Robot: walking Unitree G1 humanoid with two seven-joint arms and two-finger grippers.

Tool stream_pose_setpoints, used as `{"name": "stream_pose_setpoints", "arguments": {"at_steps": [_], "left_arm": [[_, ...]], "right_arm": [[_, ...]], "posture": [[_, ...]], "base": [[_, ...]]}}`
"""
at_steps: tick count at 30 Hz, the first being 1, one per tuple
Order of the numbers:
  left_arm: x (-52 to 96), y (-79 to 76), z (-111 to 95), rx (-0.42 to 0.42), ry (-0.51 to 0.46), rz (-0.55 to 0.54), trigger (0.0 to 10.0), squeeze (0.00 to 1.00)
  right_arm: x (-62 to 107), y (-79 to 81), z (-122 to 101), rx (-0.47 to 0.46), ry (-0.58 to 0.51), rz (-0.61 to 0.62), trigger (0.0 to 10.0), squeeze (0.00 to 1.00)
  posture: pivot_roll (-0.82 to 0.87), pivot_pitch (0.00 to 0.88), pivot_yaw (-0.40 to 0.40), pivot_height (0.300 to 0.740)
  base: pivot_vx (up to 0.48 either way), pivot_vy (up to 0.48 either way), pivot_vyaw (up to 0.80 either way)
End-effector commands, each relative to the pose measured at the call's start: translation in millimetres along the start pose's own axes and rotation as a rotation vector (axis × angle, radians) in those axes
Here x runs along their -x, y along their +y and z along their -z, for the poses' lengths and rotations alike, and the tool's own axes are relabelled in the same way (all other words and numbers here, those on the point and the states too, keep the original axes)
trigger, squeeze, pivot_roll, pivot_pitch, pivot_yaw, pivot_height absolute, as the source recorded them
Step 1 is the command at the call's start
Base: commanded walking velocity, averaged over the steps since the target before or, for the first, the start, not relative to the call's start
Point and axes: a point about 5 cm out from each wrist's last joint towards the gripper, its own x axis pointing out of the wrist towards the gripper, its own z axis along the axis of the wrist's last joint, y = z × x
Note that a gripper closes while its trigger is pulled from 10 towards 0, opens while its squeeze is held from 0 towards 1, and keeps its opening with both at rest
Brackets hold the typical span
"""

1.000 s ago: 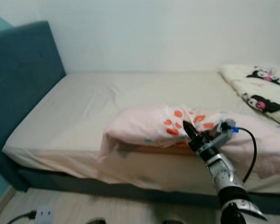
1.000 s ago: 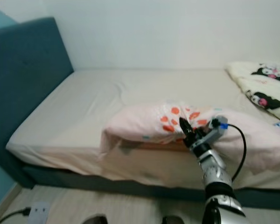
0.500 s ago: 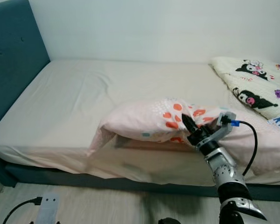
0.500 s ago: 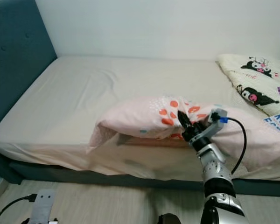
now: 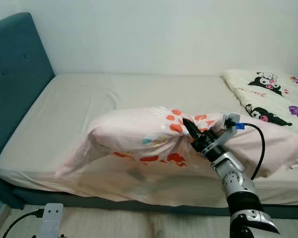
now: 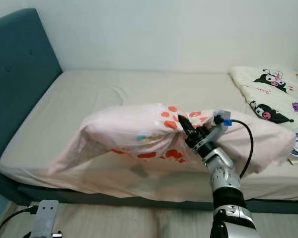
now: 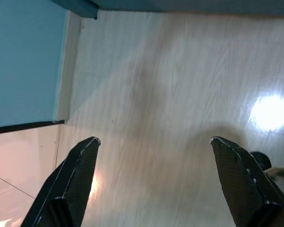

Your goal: Clean up the room

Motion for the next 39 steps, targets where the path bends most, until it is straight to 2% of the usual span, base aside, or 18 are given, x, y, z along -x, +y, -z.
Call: {"name": "stream_pose_setpoints", "arguments": {"at_steps": [1,4,5,6,8,9,10,12,14,21,26,28,33,34,35,37,38,39], "left_arm": [[1.6,-2.0,10,-0.018,0.028,0.007,10.0,0.0],[1.8,-2.6,10,-0.024,0.027,0.011,10.0,0.0],[2.0,-3.1,11,-0.029,0.027,0.014,10.0,0.0],[2.3,-3.7,12,-0.039,0.027,0.017,10.0,0.0],[2.5,-4.2,12,-0.048,0.027,0.02,10.0,0.0],[2.8,-4.7,14,-0.062,0.026,0.022,10.0,0.0],[2.9,-4.7,14,-0.064,0.026,0.022,10.0,0.0],[2.9,-4.7,14,-0.064,0.026,0.022,10.0,0.0],[3.3,-4.4,16,-0.083,0.028,0.024,10.0,0.0],[5.1,-1.7,29,-0.101,0.058,0.034,10.0,0.0],[5.4,-1.7,30,-0.099,0.063,0.039,10.0,0.0],[5.8,-1.2,33,-0.098,0.07,0.044,10.0,0.0],[5.8,-1.2,33,-0.097,0.072,0.047,10.0,0.0],[5.8,-1.9,32,-0.095,0.071,0.051,10.0,0.0],[5.8,-1.9,32,-0.095,0.071,0.051,10.0,0.0],[5.9,-3.0,32,-0.093,0.07,0.06,10.0,0.0],[5.9,-3.0,32,-0.093,0.07,0.06,10.0,0.0],[5.9,-3.1,32,-0.091,0.069,0.063,10.0,0.0]], "right_arm": [[-5.0,4.3,-12,0.073,-0.036,-0.012,0.0,0.0],[-4.5,2.0,-11,0.093,-0.034,0.017,0.0,0.0],[-3.2,-3.2,-11,0.129,-0.025,0.076,1.7,0.0],[0.0,-9.9,-10,0.163,-0.009,0.143,10.0,0.0],[3.6,-15.1,-9,0.209,0.012,0.189,10.0,0.0],[15.2,-26.9,-5,0.25,0.066,0.263,10.0,0.0],[20.2,-31.3,-3,0.242,0.081,0.285,10.0,0.0],[20.2,-31.3,-3,0.242,0.081,0.285,10.0,0.0],[30.8,-37.7,3,0.306,0.163,0.307,10.0,0.0],[45.5,-38.1,14,0.33,0.239,0.271,10.0,0.0],[47.8,-37.9,16,0.345,0.258,0.262,10.0,0.0],[53.3,-38.4,21,0.395,0.318,0.235,10.0,0.0],[56.1,-37.8,26,0.422,0.36,0.212,10.0,0.0],[59.2,-35.3,35,0.443,0.416,0.177,10.0,0.0],[59.2,-35.3,35,0.443,0.416,0.177,10.0,0.0],[67.5,-21.4,72,0.473,0.564,0.082,10.0,0.0],[67.5,-21.4,72,0.473,0.564,0.082,10.0,0.0],[70.2,-13.5,87,0.461,0.601,0.044,10.0,0.0]], "posture": [[0.01,0.0,-0.041,0.73],[0.01,0.0,-0.041,0.734],[0.01,0.0,-0.041,0.739],[0.01,0.0,-0.042,0.739],[0.01,0.0,-0.042,0.739],[0.01,0.0,-0.044,0.739],[0.01,0.0,-0.044,0.739],[0.01,0.0,-0.044,0.739],[0.01,0.0,-0.046,0.739],[0.0,0.0,-0.052,0.739],[0.0,0.0,-0.051,0.739],[0.0,0.0,-0.057,0.739],[0.0,0.0,-0.058,0.739],[0.0,0.0,-0.059,0.739],[0.0,0.0,-0.059,0.739],[0.0,0.0,-0.061,0.739],[0.0,0.0,-0.061,0.739],[0.0,0.0,-0.06,0.739]], "base": [[0.0,0.0,0.0],[0.0,0.0,0.0],[0.0,0.0,0.0],[0.0,0.0,0.0],[0.0,0.0,0.0],[0.0,0.0,0.0],[0.0,0.0,0.0],[0.0,0.0,0.0],[0.0,0.0,0.73],[0.0,0.0,0.73],[0.0,0.0,0.73],[0.0,0.0,0.73],[0.0,0.0,0.73],[0.0,0.0,0.73],[0.0,0.0,0.73],[0.0,0.0,0.73],[0.0,0.0,0.73],[0.0,0.0,0.73]]}}
